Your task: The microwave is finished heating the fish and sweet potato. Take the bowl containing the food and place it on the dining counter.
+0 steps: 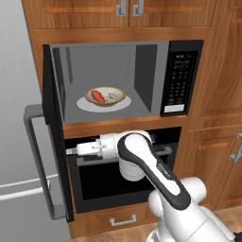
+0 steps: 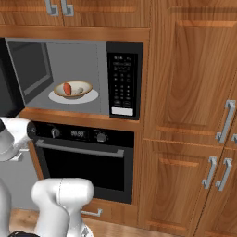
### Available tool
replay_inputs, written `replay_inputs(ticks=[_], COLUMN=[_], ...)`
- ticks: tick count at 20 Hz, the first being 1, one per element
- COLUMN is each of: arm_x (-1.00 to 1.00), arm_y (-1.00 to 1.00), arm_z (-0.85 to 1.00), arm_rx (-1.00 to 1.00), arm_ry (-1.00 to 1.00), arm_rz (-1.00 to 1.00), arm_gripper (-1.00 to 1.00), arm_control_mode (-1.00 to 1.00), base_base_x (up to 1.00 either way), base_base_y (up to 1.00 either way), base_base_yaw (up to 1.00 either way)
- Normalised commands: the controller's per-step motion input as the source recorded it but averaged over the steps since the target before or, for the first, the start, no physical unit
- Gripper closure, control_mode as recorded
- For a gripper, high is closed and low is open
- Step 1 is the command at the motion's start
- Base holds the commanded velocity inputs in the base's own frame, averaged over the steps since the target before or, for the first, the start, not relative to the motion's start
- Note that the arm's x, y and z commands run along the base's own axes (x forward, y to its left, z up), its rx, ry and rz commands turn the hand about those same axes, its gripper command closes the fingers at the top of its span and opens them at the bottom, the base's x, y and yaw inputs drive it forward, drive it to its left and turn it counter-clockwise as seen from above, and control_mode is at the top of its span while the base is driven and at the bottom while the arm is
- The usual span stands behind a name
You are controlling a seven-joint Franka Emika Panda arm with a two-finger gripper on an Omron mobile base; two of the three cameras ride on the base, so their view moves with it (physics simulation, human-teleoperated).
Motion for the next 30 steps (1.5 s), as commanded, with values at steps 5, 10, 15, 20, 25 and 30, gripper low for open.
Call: replay_inputs(ticks=[5,10,15,20,25,30], arm_x=[0.43,0.28,0.25,0.17,0.46,0.75], arm_y=[-0.81,-1.00,-1.00,-1.00,-0.99,-0.44], arm_z=[0.17,0.38,0.60,0.63,0.42,0.03], arm_rx=[0.00,0.00,0.00,-0.04,-0.06,-0.06], arm_ry=[0.06,0.13,0.24,0.52,0.82,0.81], arm_rz=[-0.35,-0.35,-0.33,-0.30,-0.11,0.01], arm_gripper=[-1.00,-1.00,-1.00,-1.00,-1.00,-1.00], arm_control_mode=[-1.00,-1.00,-1.00,-1.00,-1.00,-1.00], base_base_x=[0.00,0.00,0.00,0.00,0.00,0.00], base_base_y=[0.00,0.00,0.00,0.00,0.00,0.00], base_base_yaw=[0.00,0.00,0.00,0.00,0.00,0.00])
